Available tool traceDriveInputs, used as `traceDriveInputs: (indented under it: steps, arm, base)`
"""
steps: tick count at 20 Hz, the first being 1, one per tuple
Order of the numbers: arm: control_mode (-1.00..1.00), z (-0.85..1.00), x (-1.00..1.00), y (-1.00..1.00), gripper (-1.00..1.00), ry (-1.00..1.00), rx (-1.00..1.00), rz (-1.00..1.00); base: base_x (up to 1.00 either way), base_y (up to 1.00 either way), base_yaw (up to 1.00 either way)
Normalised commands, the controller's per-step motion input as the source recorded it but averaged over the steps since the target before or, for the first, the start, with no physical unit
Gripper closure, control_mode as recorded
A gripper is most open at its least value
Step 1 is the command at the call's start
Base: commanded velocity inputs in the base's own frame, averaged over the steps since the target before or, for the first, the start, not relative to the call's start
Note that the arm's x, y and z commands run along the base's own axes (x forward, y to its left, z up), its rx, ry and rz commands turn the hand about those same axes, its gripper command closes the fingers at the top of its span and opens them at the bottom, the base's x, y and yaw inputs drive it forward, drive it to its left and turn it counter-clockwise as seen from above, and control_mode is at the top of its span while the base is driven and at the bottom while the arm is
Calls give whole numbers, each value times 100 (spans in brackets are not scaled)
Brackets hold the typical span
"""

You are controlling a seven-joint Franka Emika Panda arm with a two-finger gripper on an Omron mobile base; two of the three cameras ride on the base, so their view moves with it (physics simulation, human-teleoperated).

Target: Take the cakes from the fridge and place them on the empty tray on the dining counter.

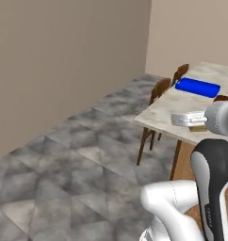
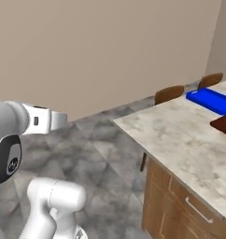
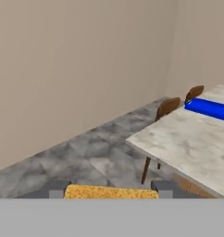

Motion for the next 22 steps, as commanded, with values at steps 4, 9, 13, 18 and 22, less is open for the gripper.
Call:
traceDriveInputs:
  steps: [4, 9, 13, 18, 22]
  arm:
    - [100, 0, 0, 0, 100, 0, 0, 0]
    - [100, 0, 0, 0, 100, 0, 0, 0]
    - [100, 0, 0, 0, 100, 0, 0, 0]
    - [100, 0, 0, 0, 100, 0, 0, 0]
    - [100, 0, 0, 0, 100, 0, 0, 0]
  base:
    - [100, 100, -39]
    - [100, 100, -45]
    - [100, 100, -43]
    - [100, 100, -44]
    - [100, 86, -51]
